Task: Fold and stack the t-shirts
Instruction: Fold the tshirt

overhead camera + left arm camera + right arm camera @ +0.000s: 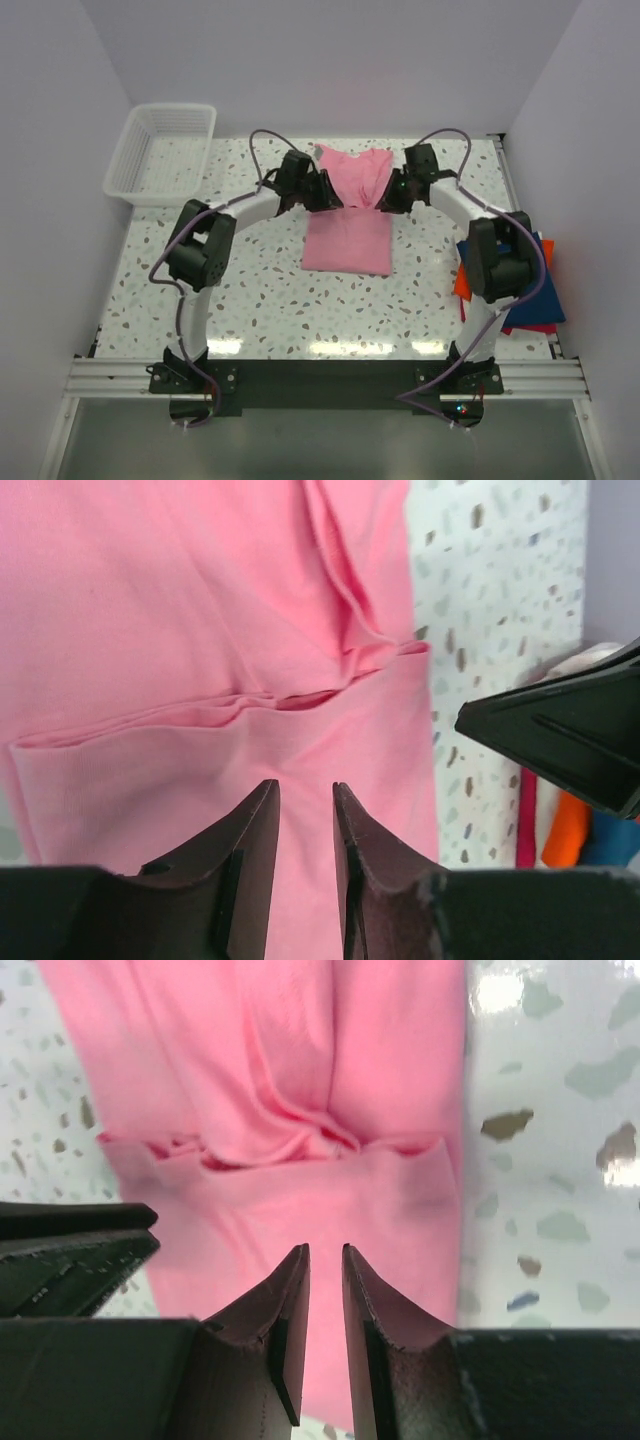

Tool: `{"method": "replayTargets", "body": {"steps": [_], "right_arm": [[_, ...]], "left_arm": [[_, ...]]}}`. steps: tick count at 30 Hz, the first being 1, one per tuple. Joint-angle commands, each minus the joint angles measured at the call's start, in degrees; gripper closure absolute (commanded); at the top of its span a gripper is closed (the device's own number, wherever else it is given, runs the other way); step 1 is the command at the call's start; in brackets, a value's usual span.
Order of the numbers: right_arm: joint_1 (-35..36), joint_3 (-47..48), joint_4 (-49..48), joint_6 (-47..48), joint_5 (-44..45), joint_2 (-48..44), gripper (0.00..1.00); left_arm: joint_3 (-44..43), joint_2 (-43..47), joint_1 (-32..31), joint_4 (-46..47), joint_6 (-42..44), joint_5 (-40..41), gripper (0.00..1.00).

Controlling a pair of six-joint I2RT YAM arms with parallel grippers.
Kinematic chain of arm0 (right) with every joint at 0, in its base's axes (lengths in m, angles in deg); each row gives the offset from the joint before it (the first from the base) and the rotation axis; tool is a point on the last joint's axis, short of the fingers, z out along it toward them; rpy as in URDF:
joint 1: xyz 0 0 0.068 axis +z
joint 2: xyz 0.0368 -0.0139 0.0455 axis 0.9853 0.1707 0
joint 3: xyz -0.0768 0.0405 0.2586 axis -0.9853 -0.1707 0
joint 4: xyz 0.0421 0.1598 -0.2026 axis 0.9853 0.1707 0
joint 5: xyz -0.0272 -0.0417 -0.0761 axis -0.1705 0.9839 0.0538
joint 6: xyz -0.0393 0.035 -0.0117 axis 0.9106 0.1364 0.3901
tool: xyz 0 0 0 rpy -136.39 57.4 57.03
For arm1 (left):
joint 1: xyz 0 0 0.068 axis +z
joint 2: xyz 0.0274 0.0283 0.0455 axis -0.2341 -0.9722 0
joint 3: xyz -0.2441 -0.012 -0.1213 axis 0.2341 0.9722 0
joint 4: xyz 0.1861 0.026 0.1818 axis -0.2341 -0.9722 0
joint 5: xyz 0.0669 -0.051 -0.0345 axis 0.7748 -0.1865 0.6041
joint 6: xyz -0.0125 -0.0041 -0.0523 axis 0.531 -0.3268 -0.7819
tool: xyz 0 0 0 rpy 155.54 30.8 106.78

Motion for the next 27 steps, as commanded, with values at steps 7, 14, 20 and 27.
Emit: {"method": "replayTargets", "body": {"steps": [7,14,20,27], "right_arm": [[8.0,-20.5,-6.2,-4.9,2.4,-19.2,0.76],[9.2,-33.4,-9.8,-6.4,1.7,-25.0,0.76],[8.9,-38.2,-8.7,-5.9,4.1,-25.1,0.76],[4.6,-40.1,-5.7,-4.4,4.4,-29.5,0.76]], "left_arm": [[22.2,19.8,-1.8,11.1,-5.9,-1.9,0.7],[41.9,28.9,-3.8,17.9,-10.6,1.5,0.75],[48.6,30.0,-3.6,17.6,-11.0,4.4,0.77],[49.4,34.4,-2.6,13.7,-8.9,7.3,0.77]]}}
